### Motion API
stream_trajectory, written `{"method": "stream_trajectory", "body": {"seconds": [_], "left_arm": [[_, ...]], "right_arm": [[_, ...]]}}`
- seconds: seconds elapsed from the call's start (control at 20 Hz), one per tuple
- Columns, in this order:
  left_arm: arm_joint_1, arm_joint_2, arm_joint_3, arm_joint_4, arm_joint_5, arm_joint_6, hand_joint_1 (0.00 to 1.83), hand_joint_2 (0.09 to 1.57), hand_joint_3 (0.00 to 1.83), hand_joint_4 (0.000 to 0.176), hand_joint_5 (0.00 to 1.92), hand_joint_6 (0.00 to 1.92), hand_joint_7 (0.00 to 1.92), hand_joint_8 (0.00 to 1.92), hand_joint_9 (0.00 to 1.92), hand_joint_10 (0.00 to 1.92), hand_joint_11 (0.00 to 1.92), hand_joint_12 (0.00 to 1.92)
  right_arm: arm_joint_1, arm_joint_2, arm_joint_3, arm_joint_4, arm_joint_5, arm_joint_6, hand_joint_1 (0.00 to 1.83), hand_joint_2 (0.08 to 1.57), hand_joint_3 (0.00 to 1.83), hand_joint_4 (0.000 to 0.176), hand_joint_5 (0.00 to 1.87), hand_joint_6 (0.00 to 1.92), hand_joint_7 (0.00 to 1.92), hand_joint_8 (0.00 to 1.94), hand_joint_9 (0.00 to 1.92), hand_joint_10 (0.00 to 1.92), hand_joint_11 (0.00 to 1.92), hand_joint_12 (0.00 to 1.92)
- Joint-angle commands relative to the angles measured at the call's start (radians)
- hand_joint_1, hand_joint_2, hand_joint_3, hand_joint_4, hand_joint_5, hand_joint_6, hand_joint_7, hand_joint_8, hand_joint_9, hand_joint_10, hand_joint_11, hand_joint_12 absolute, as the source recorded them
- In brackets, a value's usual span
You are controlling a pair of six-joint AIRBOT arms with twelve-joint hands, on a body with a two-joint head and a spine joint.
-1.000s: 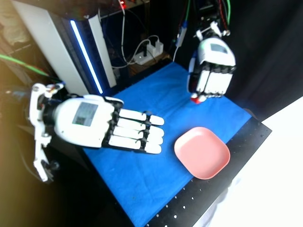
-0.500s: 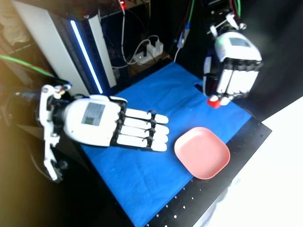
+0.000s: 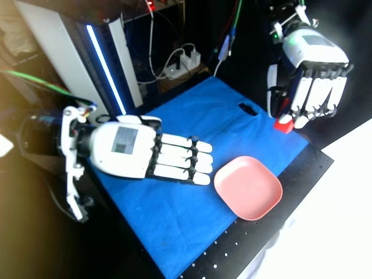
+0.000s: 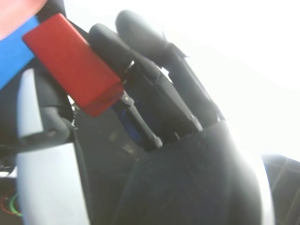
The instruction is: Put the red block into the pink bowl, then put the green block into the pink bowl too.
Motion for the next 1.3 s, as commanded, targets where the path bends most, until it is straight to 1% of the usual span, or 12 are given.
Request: {"method": "stream_trajectory", "body": {"seconds": [0.0,0.2,0.25,0.35,0.45,0.5,0.8,0.85,0.95,1.05,1.2,1.25], "left_arm": [[-0.019,-0.004,0.009,-0.023,-0.117,0.001,1.30,1.00,0.00,0.000,1.13,0.63,1.45,0.25,1.53,0.06,1.16,0.95],[-0.021,-0.030,0.023,-0.025,-0.126,0.001,1.30,0.99,0.00,0.000,1.15,0.58,1.45,0.28,1.56,0.06,1.16,0.94],[-0.021,-0.037,0.028,-0.025,-0.129,0.001,1.30,1.00,0.00,0.000,1.15,0.56,1.42,0.33,1.57,0.05,1.20,0.92],[-0.021,-0.060,0.045,-0.026,-0.131,0.000,1.30,1.00,0.00,0.000,1.14,0.57,1.42,0.36,1.59,0.02,1.11,0.86],[-0.020,-0.079,0.060,-0.032,-0.132,0.000,1.40,0.97,0.00,0.000,1.13,0.53,1.44,0.15,1.51,0.31,1.18,0.81],[-0.017,-0.088,0.064,-0.038,-0.135,0.000,1.32,1.00,0.00,0.000,1.09,0.67,1.48,0.15,1.47,0.22,1.21,0.83],[0.003,-0.144,0.091,-0.061,-0.157,-0.002,1.29,1.03,0.00,0.000,1.12,0.55,1.24,0.75,1.52,0.07,1.14,1.15],[0.007,-0.155,0.096,-0.062,-0.158,-0.002,1.39,1.06,0.00,0.000,1.01,0.72,1.10,0.76,1.11,1.01,0.99,1.15],[0.012,-0.172,0.103,-0.062,-0.158,-0.006,1.28,1.04,0.00,0.000,1.11,0.67,1.16,0.75,1.10,0.79,0.93,1.21],[0.020,-0.192,0.115,-0.063,-0.163,-0.019,1.25,1.03,0.00,0.033,1.20,0.57,1.17,0.73,1.15,0.46,0.82,1.24],[0.039,-0.213,0.136,-0.065,-0.167,-0.040,1.26,1.02,0.00,0.007,1.23,0.47,1.18,0.76,1.12,0.65,0.80,1.40],[0.044,-0.221,0.148,-0.065,-0.169,-0.058,1.26,1.03,0.00,0.025,1.22,0.53,1.16,0.77,1.09,0.65,0.77,1.37]], "right_arm": [[0.016,-0.011,0.007,0.020,0.117,0.003,0.08,0.87,0.00,0.001,0.00,0.00,0.02,0.00,0.00,0.00,0.00,0.33],[0.016,-0.028,0.013,0.015,0.124,0.003,0.17,0.88,0.00,0.000,0.00,0.00,0.00,0.00,0.00,0.00,0.00,0.21],[0.016,-0.032,0.015,0.014,0.125,0.003,0.20,0.88,0.00,0.040,0.00,0.00,0.00,0.00,0.00,0.00,0.00,0.08],[0.016,-0.045,0.022,0.011,0.130,0.003,0.18,0.88,0.00,0.045,0.00,0.00,0.00,0.00,0.00,0.00,0.00,0.04],[0.016,-0.056,0.025,0.006,0.135,0.003,0.19,0.88,0.00,0.080,0.00,0.00,0.00,0.00,0.00,0.00,0.00,0.00],[0.016,-0.060,0.026,0.004,0.138,0.003,0.17,0.88,0.00,0.091,0.00,0.00,0.01,0.00,0.00,0.00,0.01,0.01],[0.016,-0.074,0.028,0.000,0.145,0.003,0.08,0.82,0.00,0.087,0.00,0.00,0.03,0.01,0.01,0.01,0.06,0.03],[0.016,-0.077,0.028,-0.003,0.145,0.003,0.10,0.82,0.00,0.085,0.00,0.00,0.03,0.00,0.00,0.00,0.01,0.01],[0.016,-0.081,0.028,-0.008,0.145,0.003,0.11,0.83,0.00,0.081,0.00,0.00,0.01,0.00,0.00,0.00,0.00,0.01],[0.016,-0.086,0.027,-0.010,0.146,0.003,0.16,0.87,0.01,0.083,0.00,0.00,0.00,0.00,0.00,0.00,0.00,0.00],[0.016,-0.094,0.027,-0.015,0.146,0.005,0.14,0.84,0.00,0.080,0.00,0.00,0.00,0.00,0.00,0.00,0.01,0.00],[0.016,-0.096,0.027,-0.022,0.146,0.012,0.15,0.84,0.00,0.088,0.00,0.00,0.00,0.00,0.00,0.00,0.00,0.00]]}}
